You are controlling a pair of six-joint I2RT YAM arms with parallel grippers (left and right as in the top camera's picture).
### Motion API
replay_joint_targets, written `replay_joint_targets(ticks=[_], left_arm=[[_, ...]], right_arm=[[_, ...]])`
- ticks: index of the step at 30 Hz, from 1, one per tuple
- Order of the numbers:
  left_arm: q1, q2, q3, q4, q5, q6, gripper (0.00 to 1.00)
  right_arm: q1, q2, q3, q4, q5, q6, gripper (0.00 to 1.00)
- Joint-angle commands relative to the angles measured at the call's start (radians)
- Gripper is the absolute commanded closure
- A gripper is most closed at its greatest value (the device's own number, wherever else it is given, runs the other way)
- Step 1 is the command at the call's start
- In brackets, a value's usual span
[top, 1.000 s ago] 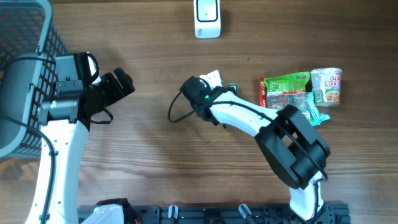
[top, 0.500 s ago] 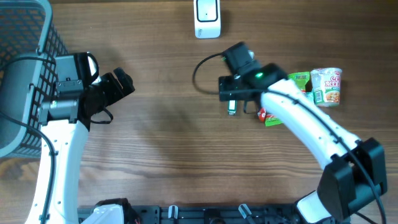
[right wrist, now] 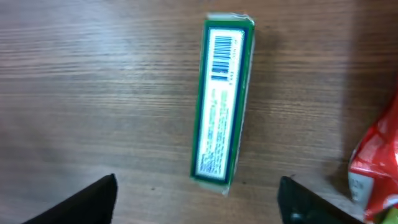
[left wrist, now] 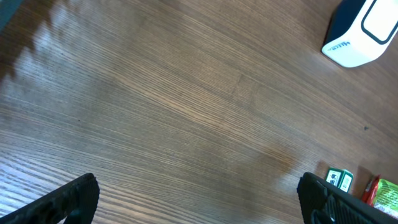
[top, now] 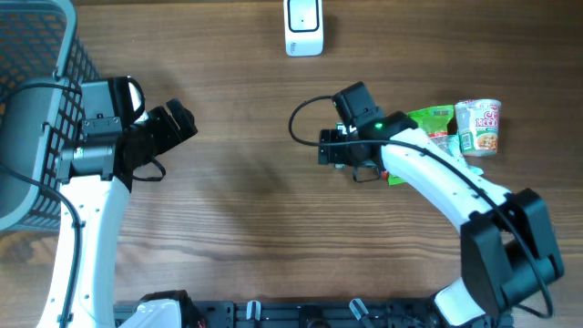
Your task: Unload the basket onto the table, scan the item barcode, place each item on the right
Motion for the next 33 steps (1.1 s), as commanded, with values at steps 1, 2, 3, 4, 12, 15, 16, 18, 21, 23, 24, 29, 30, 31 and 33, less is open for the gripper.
replay_joint_targets(ticks=[1,2,3,4,12,15,16,18,21,23,24,29,30,31,33], left_arm=[[-0.003,0.004,-0.001,0.002,0.008,0.009,0.0],[-0.003,0.004,-0.001,0.002,0.008,0.009,0.0],[-0.003,0.004,-0.001,0.002,0.008,0.009,0.0],[-0.003,0.004,-0.001,0.002,0.008,0.009,0.0],[-0.003,0.004,-0.001,0.002,0.008,0.009,0.0],[-0.003,0.004,-0.001,0.002,0.008,0.009,0.0],[-0.003,0.004,-0.001,0.002,0.008,0.009,0.0],[-0.003,0.004,-0.001,0.002,0.008,0.009,0.0],[-0.003,0.004,-0.001,0.002,0.008,0.009,0.0],[-0.003,0.004,-0.001,0.002,0.008,0.009,0.0],[-0.003,0.004,-0.001,0.002,0.008,0.009,0.0],[-0.003,0.004,-0.001,0.002,0.008,0.009,0.0],[-0.003,0.004,-0.001,0.002,0.008,0.009,0.0],[-0.003,0.004,-0.001,0.002,0.008,0.009,0.0],[-0.003,0.004,-0.001,0.002,0.008,0.009,0.0]], right_arm=[[0.001,0.074,-0.021,0.029,0.022,0.006,0.24],[0.001,0.082,-0.021,0.043,-0.004,0.006,0.24],[0.0,0.086,-0.02,0.063,-0.041,0.005,0.25],[-0.002,0.085,-0.017,0.075,-0.069,0.005,0.27],[-0.003,0.09,-0.006,0.075,0.141,-0.076,0.38],[-0.003,0.091,-0.02,0.074,0.144,-0.117,0.39],[-0.003,0.091,-0.021,0.068,0.146,-0.143,0.4],[-0.003,0.091,-0.021,0.062,0.162,-0.179,0.43],[-0.003,0.09,-0.021,0.059,0.182,-0.204,0.45],[-0.003,0.09,-0.021,0.06,0.187,-0.234,0.46],[-0.003,0.09,-0.021,0.061,0.208,-0.256,0.48],[-0.003,0.09,-0.021,0.054,0.257,-0.256,0.5],[-0.003,0.09,-0.021,0.059,0.214,-0.256,0.51],[-0.003,0.09,-0.021,0.06,0.183,-0.256,0.52],[-0.003,0.09,-0.021,0.061,0.129,-0.256,0.52]])
